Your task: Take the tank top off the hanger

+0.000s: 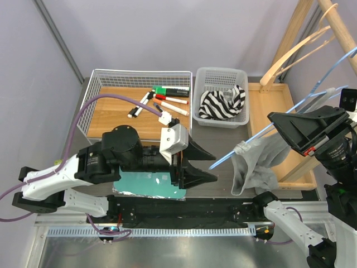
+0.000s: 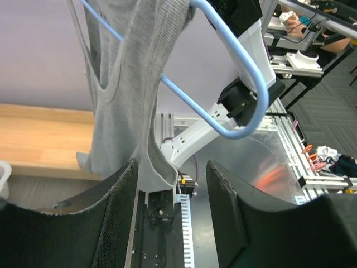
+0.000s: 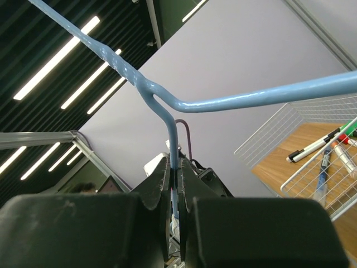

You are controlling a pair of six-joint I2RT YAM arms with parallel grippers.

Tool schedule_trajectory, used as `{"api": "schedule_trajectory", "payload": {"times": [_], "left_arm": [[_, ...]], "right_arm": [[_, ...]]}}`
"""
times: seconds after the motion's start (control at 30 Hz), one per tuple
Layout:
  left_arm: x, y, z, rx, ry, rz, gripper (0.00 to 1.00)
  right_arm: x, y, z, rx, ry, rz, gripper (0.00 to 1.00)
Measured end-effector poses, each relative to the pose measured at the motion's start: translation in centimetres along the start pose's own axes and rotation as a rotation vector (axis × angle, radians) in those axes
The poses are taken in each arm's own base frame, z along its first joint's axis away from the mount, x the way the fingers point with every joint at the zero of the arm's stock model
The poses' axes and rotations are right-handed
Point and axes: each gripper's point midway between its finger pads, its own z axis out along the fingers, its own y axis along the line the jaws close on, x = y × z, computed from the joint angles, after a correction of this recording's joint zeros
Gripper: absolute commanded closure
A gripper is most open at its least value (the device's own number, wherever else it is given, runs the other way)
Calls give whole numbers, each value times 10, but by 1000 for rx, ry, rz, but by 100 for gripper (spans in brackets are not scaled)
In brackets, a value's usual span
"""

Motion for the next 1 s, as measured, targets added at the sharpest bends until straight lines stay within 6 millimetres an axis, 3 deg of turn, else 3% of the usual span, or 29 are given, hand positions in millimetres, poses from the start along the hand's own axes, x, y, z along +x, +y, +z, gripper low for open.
{"api": "schedule_trajectory", "payload": {"times": [0.1, 0.3, 0.63, 0.73, 0.83, 0.87, 1.0], "left_arm": [[-2, 1, 7, 1, -14, 5, 39], [6, 8, 31, -12, -36, -11, 37], [8, 13, 55, -23, -81, -51, 43], [11, 17, 61, -37, -79, -59, 51], [13, 20, 65, -52, -79, -66, 68], [13, 21, 65, -57, -79, -70, 79], [9, 27, 64, -94, -94, -81, 100]], "right_arm": [[0, 4, -1, -12, -2, 14, 99], [-1, 9, 0, -39, -2, 36, 99], [0, 19, -5, -75, 0, 59, 99], [1, 24, -7, -89, 2, 62, 99], [2, 27, -11, -97, 5, 62, 99], [2, 29, -12, -101, 5, 61, 99], [4, 33, -17, -109, 7, 56, 99]]}}
